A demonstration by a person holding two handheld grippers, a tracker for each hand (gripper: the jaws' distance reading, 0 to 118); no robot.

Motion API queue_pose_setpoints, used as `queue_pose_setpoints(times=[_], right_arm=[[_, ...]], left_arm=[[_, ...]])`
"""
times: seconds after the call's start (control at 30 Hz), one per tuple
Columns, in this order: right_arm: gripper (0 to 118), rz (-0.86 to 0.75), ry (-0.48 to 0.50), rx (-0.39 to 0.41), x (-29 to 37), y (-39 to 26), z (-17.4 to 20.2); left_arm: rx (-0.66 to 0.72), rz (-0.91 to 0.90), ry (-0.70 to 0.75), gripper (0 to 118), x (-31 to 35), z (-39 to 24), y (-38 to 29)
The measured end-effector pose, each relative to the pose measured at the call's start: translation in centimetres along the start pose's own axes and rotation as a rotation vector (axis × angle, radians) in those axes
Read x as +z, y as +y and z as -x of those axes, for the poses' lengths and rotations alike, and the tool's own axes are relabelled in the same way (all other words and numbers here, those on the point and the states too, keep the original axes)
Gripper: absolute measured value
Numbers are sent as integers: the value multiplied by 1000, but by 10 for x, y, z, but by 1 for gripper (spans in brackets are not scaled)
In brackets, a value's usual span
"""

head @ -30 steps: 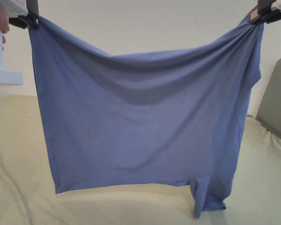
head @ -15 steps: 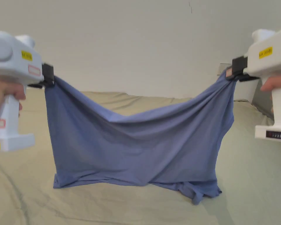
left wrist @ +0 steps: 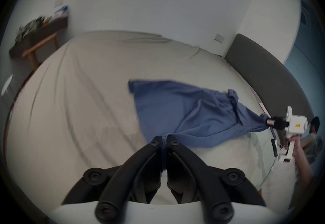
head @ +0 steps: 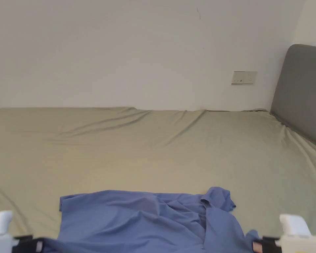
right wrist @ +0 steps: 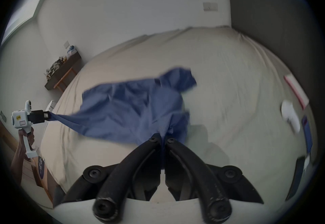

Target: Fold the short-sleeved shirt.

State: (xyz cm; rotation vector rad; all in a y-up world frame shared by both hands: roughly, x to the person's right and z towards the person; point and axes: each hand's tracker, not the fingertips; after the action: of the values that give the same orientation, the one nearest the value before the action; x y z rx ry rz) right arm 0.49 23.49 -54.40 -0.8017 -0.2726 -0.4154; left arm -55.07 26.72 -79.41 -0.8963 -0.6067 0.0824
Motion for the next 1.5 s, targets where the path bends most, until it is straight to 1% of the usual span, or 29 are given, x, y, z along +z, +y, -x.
queue_pose_setpoints(times=[0.03, 0.07, 0.1, 0.17, 0.23, 0.27, 0.3, 0.37, 0.43, 0.5, 0.53, 0.6, 0.67, 0.73, 0.9, 1.03, 1.13, 1.2, 1.27, 1.3, 1.33, 1.37, 1.43, 1.47, 1.5], right_arm=[[1, 22, 21, -26, 3, -17, -7], [1, 59, 64, -30, 9, -33, -13], [1, 76, 69, -12, 11, -45, -16], [1, 123, 30, 57, 17, -68, -20], [1, 124, 30, 49, 29, -83, -22], [1, 124, 46, 30, 36, -88, -27], [1, 107, 62, -11, 44, -92, -29], [1, 83, 106, -62, 56, -101, -35], [1, 78, 129, -95, 73, -113, -38], [1, 96, 125, -154, 86, -126, -39], [1, 103, 130, -161, 90, -135, -43], [1, 113, 132, -152, 96, -151, -54], [1, 133, 119, -152, 105, -167, -56], [1, 150, 127, -138, 111, -185, -60], [1, 169, 132, -144, 124, -220, -63], [1, 199, 115, -106, 137, -233, -61], [1, 214, 123, -121, 146, -236, -62], [1, 218, 122, -71, 154, -231, -56], [1, 221, 80, 24, 159, -223, -46], [1, 221, 63, 56, 157, -222, -45], [1, 222, 41, 62, 152, -222, -47], [2, 237, 53, 37, 144, -222, -49], [6, 266, 65, 1, 135, -223, -48], [19, 259, 56, 9, 135, -225, -43], [40, 255, 41, 26, 137, -226, -39]], left_arm=[[48, 15, -7, 2, 6, 9, -13], [75, 3, -6, 2, 14, 14, -25], [76, 7, -6, 2, 20, 18, -35], [81, 2, 6, 2, 28, 27, -50], [113, 25, 5, 2, 33, 36, -57], [120, 30, 1, 2, 37, 40, -62], [128, 20, 4, 3, 48, 17, -69], [153, 7, -16, 3, 61, 20, -83], [160, 22, -25, 2, 70, 18, -105], [153, 71, -5, 2, 75, 22, -122], [158, 79, -2, 2, 78, 25, -130], [179, 97, -8, 2, 85, 28, -144], [205, 97, -42, 3, 100, 29, -156], [213, 102, -107, 2, 111, 32, -166], [205, 125, -98, 2, 126, 32, -195], [258, 143, -114, 2, 137, 38, -216], [268, 150, -105, 2, 145, 40, -227], [243, 145, -97, 2, 155, 30, -229], [212, 137, -98, 2, 162, 22, -230], [195, 146, -97, 2, 161, 21, -231], [172, 155, -92, 2, 157, 22, -233], [165, 162, -84, 2, 151, 25, -235], [180, 192, -71, 3, 140, 26, -234], [179, 190, -67, 4, 138, 26, -233], [173, 187, -56, 12, 131, 39, -240]])
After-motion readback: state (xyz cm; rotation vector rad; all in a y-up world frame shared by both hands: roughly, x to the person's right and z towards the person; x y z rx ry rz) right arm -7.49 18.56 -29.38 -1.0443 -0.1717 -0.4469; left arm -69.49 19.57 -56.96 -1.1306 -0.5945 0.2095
